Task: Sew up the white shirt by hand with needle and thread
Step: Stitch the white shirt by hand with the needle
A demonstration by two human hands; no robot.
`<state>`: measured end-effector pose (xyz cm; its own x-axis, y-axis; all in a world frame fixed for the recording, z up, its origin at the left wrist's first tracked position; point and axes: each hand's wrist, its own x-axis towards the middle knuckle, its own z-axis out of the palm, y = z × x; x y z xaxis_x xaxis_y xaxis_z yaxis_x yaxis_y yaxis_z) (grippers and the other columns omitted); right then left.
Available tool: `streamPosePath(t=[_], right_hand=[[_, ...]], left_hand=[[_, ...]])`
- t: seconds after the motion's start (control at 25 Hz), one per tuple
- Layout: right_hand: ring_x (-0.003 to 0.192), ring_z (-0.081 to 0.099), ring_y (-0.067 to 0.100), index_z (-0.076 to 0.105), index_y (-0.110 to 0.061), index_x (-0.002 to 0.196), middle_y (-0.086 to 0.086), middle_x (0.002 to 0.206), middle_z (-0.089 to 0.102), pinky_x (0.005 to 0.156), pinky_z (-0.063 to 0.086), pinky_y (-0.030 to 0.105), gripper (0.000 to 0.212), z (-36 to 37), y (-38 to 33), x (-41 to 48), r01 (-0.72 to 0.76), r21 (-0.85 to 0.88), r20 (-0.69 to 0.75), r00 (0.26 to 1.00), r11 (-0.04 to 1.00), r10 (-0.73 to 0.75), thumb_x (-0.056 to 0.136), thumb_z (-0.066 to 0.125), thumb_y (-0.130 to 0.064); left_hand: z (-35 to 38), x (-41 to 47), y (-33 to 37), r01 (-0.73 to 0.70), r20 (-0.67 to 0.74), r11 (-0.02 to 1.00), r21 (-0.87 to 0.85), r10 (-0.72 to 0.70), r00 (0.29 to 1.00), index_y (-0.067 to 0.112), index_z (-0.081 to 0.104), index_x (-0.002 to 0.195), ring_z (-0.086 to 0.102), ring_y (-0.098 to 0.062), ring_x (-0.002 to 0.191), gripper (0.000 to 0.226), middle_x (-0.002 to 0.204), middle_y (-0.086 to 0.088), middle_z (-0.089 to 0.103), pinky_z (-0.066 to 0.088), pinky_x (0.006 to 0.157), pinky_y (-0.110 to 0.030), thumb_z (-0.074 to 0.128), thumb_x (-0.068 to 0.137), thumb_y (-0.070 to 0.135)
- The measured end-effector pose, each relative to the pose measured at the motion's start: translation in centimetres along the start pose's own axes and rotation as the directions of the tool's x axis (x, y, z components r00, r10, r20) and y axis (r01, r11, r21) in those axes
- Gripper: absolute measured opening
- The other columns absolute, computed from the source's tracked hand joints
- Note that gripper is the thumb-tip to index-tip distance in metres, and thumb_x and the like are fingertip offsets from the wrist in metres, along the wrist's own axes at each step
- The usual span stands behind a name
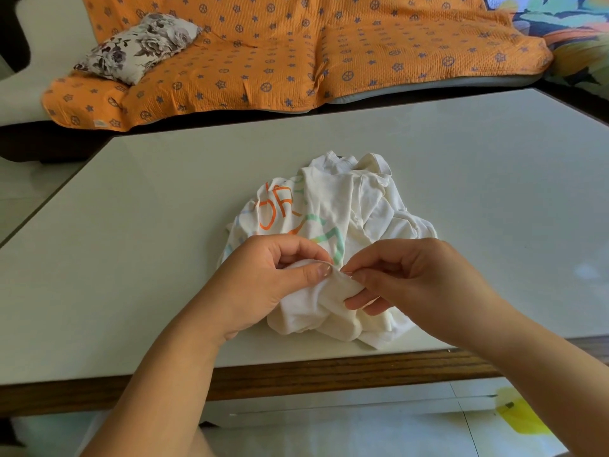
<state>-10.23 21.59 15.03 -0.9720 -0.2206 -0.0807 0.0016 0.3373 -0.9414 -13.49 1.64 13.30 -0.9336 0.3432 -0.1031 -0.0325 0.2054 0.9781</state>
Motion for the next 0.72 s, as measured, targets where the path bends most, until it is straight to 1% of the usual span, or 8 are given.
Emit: streamPosePath(t=[0.12,0.2,0.28,0.4,0.48,0.6,0.72], right_hand=[[0.071,0.074,0.011,0.073,-0.017,0.088,-0.001,0.075,0.076,0.068,0.060,0.023,0.017,0.2,0.3,0.2,-0.001,0.061,0.014,1.000,0.998,0.001,0.093,0.061,-0.006],[0.071,0.074,0.015,0.071,-0.014,0.089,0.004,0.074,0.076,0.066,0.060,0.023,0.013,0.3,0.4,0.4,-0.027,0.121,0.032,0.999,0.992,0.023,0.093,0.061,-0.007],[0.070,0.074,0.017,0.071,-0.013,0.088,0.006,0.073,0.076,0.062,0.058,0.022,0.011,0.4,0.4,0.5,-0.051,0.178,0.038,0.998,0.983,0.045,0.092,0.062,-0.008],[0.064,0.071,0.016,0.076,-0.016,0.083,0.007,0.072,0.075,0.054,0.055,0.020,0.012,0.6,0.5,0.8,-0.036,0.172,-0.015,0.999,0.984,0.039,0.088,0.067,-0.009],[0.060,0.069,0.015,0.077,-0.018,0.082,0.007,0.071,0.074,0.053,0.052,0.019,0.013,0.7,0.5,0.9,-0.011,0.156,-0.044,0.999,0.988,0.018,0.086,0.069,-0.010],[0.063,0.071,0.016,0.076,-0.016,0.089,0.006,0.072,0.075,0.060,0.056,0.020,0.013,1.1,0.7,0.8,0.004,0.154,-0.041,0.999,0.988,0.003,0.090,0.065,-0.009],[0.072,0.074,0.015,0.067,-0.024,0.104,0.001,0.076,0.074,0.073,0.059,0.026,0.023,1.5,1.0,0.5,0.013,0.143,-0.040,0.999,0.990,-0.007,0.095,0.057,-0.006]], left_hand=[[0.2,0.0,0.0,-0.020,0.001,1.000,0.019,0.020,1.000,0.033,0.077,0.077,0.068,-0.004,0.085,0.013,0.084,0.006,0.075,0.051,0.083,-0.022,0.072,0.065,0.033],[0.3,0.0,0.0,-0.031,0.006,0.999,0.021,0.031,0.999,0.032,0.077,0.077,0.068,-0.004,0.085,0.013,0.084,0.006,0.075,0.050,0.082,-0.021,0.072,0.065,0.034],[0.2,0.0,-0.1,-0.031,-0.002,1.000,0.006,0.031,1.000,0.032,0.077,0.078,0.067,-0.005,0.085,0.015,0.084,0.004,0.075,0.050,0.083,-0.024,0.073,0.064,0.036],[0.3,0.0,0.0,-0.023,-0.010,0.998,-0.055,0.022,1.000,0.030,0.077,0.077,0.067,-0.009,0.084,0.013,0.083,0.002,0.074,0.051,0.086,-0.029,0.074,0.064,0.032],[0.3,0.1,0.1,-0.007,-0.010,0.995,-0.097,0.006,1.000,0.029,0.076,0.075,0.068,-0.011,0.083,0.013,0.082,0.001,0.074,0.050,0.085,-0.031,0.076,0.063,0.032],[0.4,0.2,-0.1,0.016,-0.030,0.992,-0.122,-0.019,0.999,0.029,0.076,0.075,0.067,-0.011,0.083,0.014,0.082,0.001,0.073,0.049,0.084,-0.032,0.086,0.064,0.030],[0.9,0.4,-0.4,0.027,-0.065,0.996,-0.080,-0.032,0.997,0.028,0.076,0.077,0.065,-0.017,0.086,0.013,0.084,-0.002,0.072,0.050,0.089,-0.037,0.083,0.066,0.032]])
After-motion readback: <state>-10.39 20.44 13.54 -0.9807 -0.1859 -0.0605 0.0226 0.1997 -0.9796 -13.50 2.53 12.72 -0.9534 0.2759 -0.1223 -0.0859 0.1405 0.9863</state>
